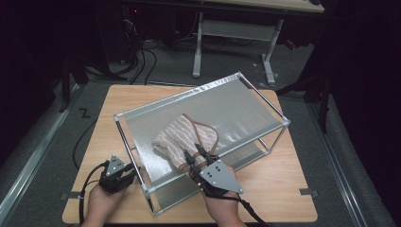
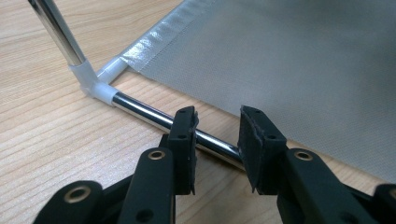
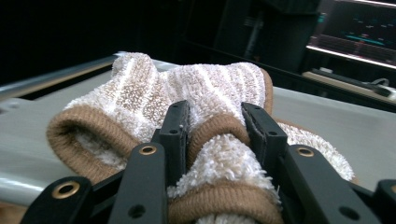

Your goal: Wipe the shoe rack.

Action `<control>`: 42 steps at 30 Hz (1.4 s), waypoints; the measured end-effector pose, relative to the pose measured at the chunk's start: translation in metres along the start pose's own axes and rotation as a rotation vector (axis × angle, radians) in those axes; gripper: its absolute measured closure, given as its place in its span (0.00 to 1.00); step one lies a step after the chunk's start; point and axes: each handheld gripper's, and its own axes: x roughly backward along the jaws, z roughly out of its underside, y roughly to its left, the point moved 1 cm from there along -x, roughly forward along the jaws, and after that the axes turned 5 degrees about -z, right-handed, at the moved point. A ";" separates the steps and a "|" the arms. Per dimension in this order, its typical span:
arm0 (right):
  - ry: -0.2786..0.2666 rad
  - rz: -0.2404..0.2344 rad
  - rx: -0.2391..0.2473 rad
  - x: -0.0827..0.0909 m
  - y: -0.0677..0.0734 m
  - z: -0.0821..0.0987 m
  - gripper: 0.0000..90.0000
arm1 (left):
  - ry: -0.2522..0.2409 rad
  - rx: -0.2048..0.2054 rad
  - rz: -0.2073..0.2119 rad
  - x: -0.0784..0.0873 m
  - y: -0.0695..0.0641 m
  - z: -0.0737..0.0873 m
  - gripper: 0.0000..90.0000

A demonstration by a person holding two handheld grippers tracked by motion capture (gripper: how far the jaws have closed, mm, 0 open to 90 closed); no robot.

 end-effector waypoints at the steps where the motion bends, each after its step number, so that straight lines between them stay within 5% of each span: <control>1: 0.001 0.011 -0.004 0.001 -0.004 0.001 0.71 | 0.000 0.002 0.000 0.000 0.000 0.000 0.74; 19: 0.031 0.215 -0.032 0.009 -0.087 0.019 0.70 | -0.001 0.006 0.006 0.000 0.000 0.000 0.74; 42: 0.101 0.374 -0.075 0.017 -0.177 0.032 0.72 | -0.007 0.005 0.006 0.000 0.000 0.000 0.76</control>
